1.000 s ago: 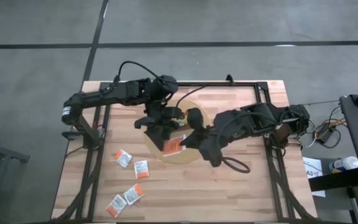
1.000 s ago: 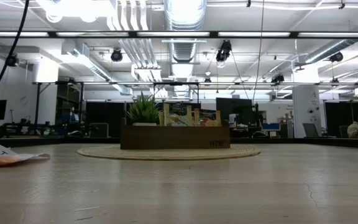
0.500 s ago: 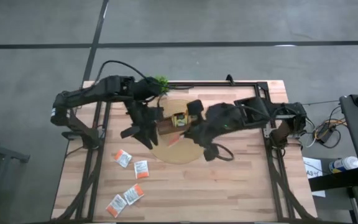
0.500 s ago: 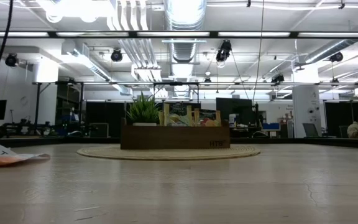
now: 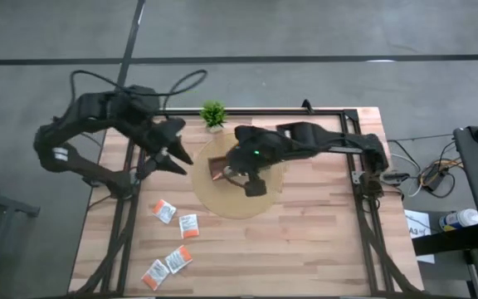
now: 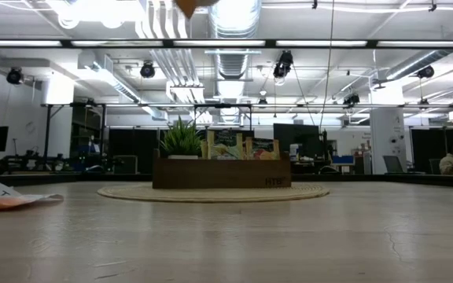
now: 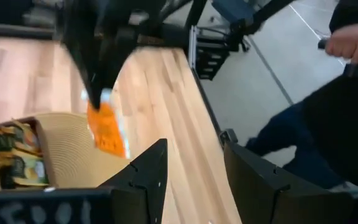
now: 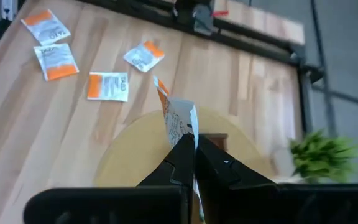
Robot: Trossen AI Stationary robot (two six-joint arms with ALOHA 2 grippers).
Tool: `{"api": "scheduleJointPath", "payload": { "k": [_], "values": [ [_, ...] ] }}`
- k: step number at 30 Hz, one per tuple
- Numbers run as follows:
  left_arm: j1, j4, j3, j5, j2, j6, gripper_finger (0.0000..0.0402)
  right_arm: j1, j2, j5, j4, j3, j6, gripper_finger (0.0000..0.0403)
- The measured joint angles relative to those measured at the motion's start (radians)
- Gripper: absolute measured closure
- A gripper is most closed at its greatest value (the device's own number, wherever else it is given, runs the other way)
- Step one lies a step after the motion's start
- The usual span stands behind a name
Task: Pick & Place Tea
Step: Put the white tea bag into the left section of the wooden organizer
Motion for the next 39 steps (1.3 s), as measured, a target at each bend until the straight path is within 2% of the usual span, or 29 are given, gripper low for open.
{"api": "scheduleJointPath", "payload": {
  "k": [5, 10, 14, 21, 26, 32, 39],
  "values": [
    [0.000, 0.000, 0.000, -0.027, -0.043, -0.001, 0.0250, -0.052, 0.067, -0.040, 0.001, 0.003, 0.020, 0.0395],
    [-0.001, -0.002, -0.029, -0.118, -0.067, 0.001, 0.0250, -0.109, 0.124, -0.097, -0.001, 0.004, 0.058, 0.0395],
    [0.000, 0.023, -0.112, -0.174, -0.111, 0.001, 0.0250, -0.149, 0.164, -0.110, -0.001, 0.005, 0.065, 0.0395],
    [0.000, 0.169, -0.326, -0.191, -0.221, -0.030, 0.0250, -0.198, 0.218, -0.126, -0.006, 0.005, 0.039, 0.0395],
    [0.000, 0.284, -0.458, -0.280, -0.296, -0.101, 0.0250, -0.229, 0.246, -0.158, -0.013, 0.005, 0.043, 0.0395],
    [-0.001, 0.329, -0.539, -0.365, -0.344, -0.164, 0.0250, -0.261, 0.271, -0.168, -0.015, 0.005, 0.041, 0.0395],
    [-0.001, 0.369, -0.557, -0.380, -0.349, -0.192, 0.0250, -0.283, 0.309, -0.173, -0.012, 0.005, 0.036, 0.0395]
  ]
}}
